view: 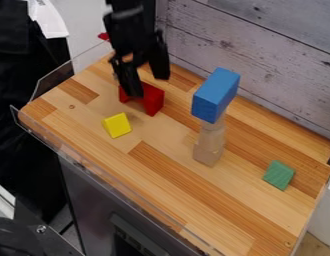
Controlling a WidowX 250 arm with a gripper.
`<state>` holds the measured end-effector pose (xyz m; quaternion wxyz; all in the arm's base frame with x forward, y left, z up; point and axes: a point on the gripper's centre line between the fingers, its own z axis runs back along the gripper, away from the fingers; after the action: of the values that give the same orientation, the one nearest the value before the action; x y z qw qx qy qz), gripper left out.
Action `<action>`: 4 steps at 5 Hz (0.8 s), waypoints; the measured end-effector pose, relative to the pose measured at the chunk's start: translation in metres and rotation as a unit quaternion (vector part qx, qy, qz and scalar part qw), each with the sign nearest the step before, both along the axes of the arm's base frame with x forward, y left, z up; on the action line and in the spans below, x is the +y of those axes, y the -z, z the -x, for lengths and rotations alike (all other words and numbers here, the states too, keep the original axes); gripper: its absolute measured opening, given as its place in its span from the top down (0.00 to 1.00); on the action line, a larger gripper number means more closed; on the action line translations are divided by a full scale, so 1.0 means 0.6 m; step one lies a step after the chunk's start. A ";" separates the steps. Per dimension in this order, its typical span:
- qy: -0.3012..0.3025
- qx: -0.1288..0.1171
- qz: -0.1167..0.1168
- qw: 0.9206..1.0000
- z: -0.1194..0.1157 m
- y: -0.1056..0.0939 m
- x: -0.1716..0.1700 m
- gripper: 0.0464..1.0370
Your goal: Move the red arch to the left side of the table
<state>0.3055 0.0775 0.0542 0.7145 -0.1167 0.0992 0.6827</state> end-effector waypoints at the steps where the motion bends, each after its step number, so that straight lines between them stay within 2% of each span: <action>1: 0.115 0.007 -0.038 0.993 0.004 -0.068 -0.001 0.04; 2: 0.242 -0.023 -0.044 0.969 0.019 -0.113 -0.021 0.04; 3: 0.342 -0.053 -0.034 0.938 0.035 -0.141 -0.038 0.04; 4: 0.429 -0.067 -0.024 0.901 0.050 -0.163 -0.056 0.04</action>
<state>0.2757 0.0437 0.1520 0.9456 -0.0908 0.0748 0.3032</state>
